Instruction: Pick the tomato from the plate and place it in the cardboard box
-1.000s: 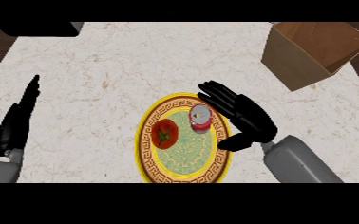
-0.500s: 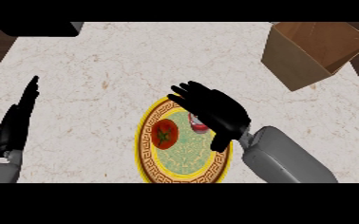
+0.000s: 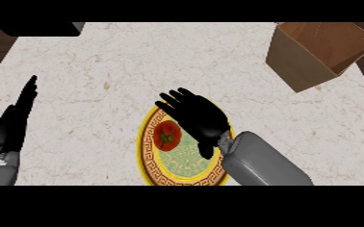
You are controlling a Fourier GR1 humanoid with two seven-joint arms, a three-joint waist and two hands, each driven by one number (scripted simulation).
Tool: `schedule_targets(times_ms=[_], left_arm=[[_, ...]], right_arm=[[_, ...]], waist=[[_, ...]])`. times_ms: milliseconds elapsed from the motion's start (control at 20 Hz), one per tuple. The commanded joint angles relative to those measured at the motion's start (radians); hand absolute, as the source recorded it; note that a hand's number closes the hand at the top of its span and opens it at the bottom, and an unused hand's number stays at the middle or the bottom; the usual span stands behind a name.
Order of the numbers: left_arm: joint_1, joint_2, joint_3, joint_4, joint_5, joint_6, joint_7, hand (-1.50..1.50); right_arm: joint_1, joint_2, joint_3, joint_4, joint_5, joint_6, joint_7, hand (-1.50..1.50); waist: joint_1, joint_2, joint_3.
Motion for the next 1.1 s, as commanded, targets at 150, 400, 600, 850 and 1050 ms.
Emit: schedule_targets(times_ms=[150,400,600,850,1050], left_arm=[[-0.036,-0.037,0.038,-0.005,-0.051,-0.034,0.048,0.00],[0.001,-0.029,0.100,0.032,-0.047,-0.090,-0.028,0.00],[-0.022,-0.081,0.087,0.030,-0.107,-0.047,-0.010,0.00],[-0.036,-0.089,0.095,-0.026,-0.126,-0.065,0.053,0.00],[0.007,-0.105,0.093,-0.072,-0.146,-0.089,0.065,0.00]], right_arm=[[-0.019,0.101,-0.070,0.121,0.115,0.019,-0.061,-1.50],[0.061,0.124,-0.082,-0.052,0.138,0.106,-0.018,-1.50],[0.068,0.154,-0.092,0.030,0.157,0.077,-0.129,-1.50],[0.080,0.162,0.023,-0.002,0.125,0.051,-0.075,-1.50],[0.119,0.163,0.028,-0.046,0.183,0.096,-0.042,-1.50]], waist=[[0.000,0.002,0.000],[-0.004,0.000,0.000],[-0.002,0.001,0.000],[0.001,0.001,0.000],[0.001,0.000,0.000]])
